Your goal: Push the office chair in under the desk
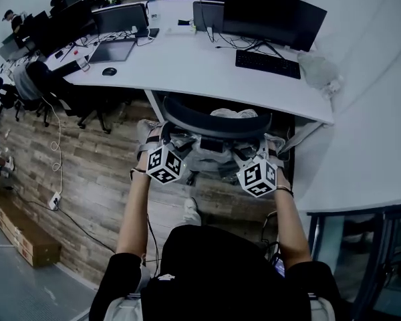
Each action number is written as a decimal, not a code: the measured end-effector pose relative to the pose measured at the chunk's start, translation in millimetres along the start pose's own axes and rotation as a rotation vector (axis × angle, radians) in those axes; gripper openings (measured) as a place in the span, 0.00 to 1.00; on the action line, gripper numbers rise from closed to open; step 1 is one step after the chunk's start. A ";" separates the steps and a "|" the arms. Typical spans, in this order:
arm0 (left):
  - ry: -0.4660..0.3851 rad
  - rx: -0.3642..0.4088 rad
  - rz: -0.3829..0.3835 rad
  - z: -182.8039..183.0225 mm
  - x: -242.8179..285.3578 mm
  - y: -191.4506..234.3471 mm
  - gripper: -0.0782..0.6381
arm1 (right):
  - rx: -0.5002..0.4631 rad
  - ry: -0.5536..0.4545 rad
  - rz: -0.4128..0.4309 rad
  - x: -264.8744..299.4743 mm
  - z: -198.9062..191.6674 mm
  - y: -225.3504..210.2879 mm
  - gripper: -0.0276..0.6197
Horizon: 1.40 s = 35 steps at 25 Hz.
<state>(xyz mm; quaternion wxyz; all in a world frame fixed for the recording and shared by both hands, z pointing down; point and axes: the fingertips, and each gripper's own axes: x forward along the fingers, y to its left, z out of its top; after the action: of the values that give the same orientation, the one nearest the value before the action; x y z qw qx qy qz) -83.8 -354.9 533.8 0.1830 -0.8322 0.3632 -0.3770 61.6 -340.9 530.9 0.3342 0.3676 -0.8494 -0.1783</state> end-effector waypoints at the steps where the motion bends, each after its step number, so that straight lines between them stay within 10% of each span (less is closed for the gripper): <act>1: -0.003 0.002 -0.004 -0.5 2.5 3.5 0.62 | 0.003 0.003 -0.003 2.8 0.9 -2.3 0.51; 35: -0.098 0.069 -0.074 -18.6 98.3 111.4 0.62 | 0.061 0.060 -0.106 107.8 14.9 -77.5 0.52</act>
<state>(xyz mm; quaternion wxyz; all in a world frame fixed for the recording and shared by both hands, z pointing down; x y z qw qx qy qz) -105.5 -503.0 530.0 0.2152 -0.8556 0.3095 -0.3548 35.8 -471.9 524.8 0.3380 0.4274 -0.8234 -0.1586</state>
